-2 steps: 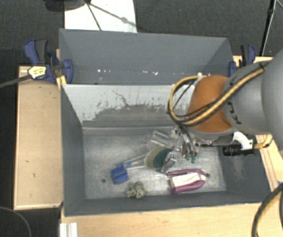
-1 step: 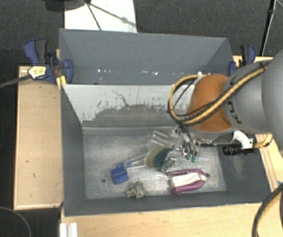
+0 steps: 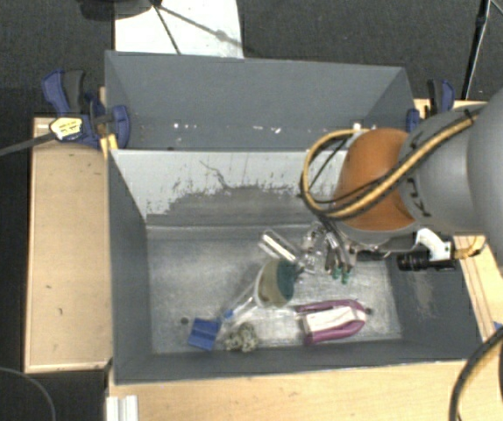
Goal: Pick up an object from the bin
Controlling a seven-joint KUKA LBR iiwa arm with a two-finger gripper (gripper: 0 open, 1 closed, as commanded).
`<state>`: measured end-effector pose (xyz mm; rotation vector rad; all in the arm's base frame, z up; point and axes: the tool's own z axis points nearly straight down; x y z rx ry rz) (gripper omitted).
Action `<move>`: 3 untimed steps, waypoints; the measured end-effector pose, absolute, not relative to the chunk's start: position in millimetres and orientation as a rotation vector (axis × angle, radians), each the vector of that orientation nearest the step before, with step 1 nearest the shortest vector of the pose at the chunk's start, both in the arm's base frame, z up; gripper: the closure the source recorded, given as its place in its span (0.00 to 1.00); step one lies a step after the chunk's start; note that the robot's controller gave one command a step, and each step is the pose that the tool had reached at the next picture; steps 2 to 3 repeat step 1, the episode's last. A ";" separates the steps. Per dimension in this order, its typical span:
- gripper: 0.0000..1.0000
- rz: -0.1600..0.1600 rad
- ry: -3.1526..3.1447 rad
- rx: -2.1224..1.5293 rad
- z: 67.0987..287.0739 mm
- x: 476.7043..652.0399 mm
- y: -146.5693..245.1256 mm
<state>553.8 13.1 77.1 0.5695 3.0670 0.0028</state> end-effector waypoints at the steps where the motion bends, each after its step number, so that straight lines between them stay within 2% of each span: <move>1: 1.00 0.003 3.081 0.562 175.0 556.2 13.1; 3: 1.00 0.003 3.081 0.562 175.0 556.2 13.1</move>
Offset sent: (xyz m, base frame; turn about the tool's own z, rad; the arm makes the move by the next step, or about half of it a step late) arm 0.0000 0.0000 0.0932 -0.0001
